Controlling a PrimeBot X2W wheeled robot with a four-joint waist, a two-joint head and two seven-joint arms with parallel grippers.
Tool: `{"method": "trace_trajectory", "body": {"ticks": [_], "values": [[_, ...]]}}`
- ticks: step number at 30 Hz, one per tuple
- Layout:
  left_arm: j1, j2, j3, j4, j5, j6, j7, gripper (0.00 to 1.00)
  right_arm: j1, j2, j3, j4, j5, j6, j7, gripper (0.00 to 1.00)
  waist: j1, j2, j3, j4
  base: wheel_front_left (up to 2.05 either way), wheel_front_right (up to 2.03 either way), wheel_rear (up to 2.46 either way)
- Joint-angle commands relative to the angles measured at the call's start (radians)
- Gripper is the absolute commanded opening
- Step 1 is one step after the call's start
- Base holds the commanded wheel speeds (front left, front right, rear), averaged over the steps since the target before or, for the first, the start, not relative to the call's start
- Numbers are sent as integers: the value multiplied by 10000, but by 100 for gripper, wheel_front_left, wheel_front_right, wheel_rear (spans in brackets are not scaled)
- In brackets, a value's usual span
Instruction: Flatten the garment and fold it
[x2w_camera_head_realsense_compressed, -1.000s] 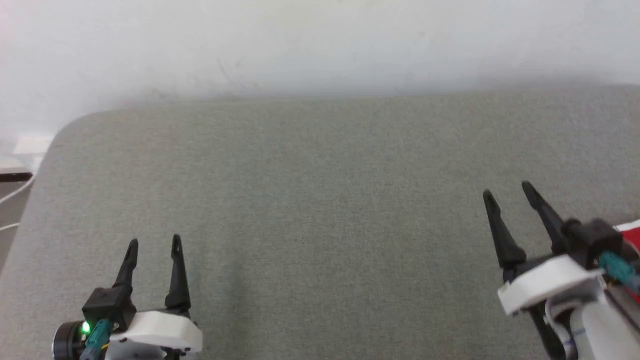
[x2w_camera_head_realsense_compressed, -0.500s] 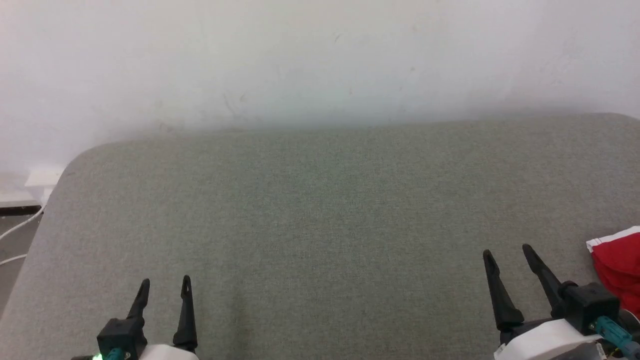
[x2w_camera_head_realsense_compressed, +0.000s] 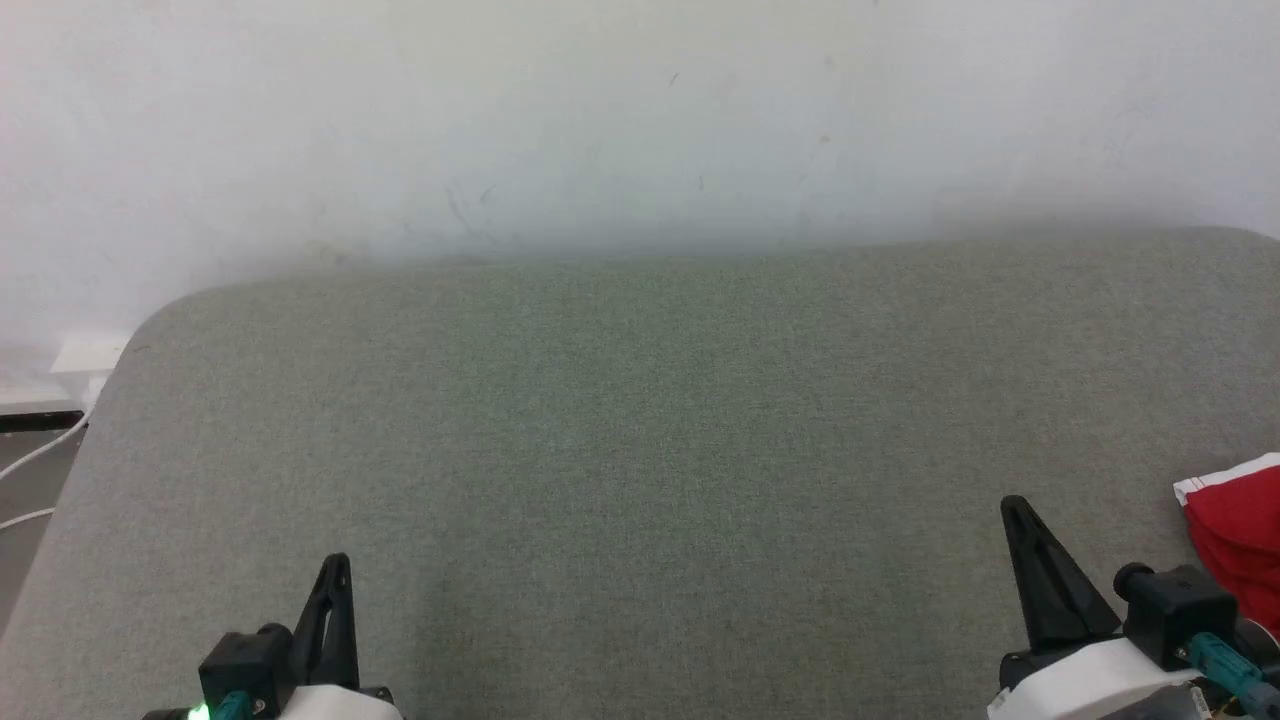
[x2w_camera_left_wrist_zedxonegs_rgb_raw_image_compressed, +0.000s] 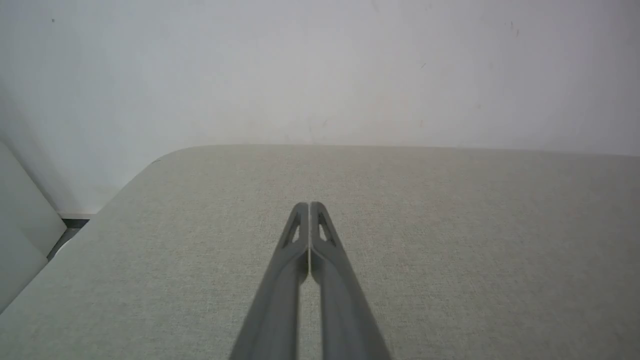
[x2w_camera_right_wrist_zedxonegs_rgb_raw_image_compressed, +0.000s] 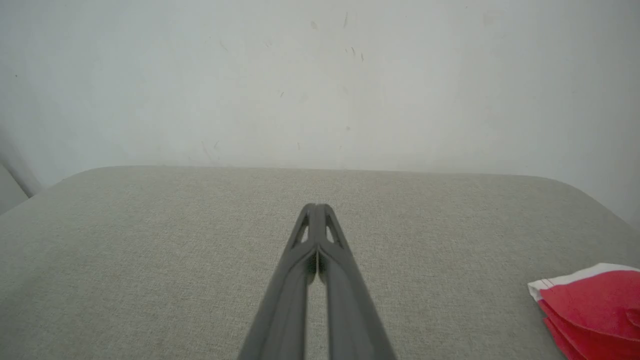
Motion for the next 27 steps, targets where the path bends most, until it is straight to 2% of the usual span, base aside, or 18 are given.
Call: {"method": "trace_trajectory", "body": {"ticks": [1, 27], "values": [[-93, -54, 6, -83, 103, -34, 51, 0, -129, 21, -5, 25, -70, 1, 57, 0, 0, 0, 5, 6, 0, 0, 0], [-309, -255, 36, -443, 484, -109, 563, 0, -428, 71, -23, 138, -336, -1, 223, 0, 0, 0, 77, 90, 0, 0, 0]]}}
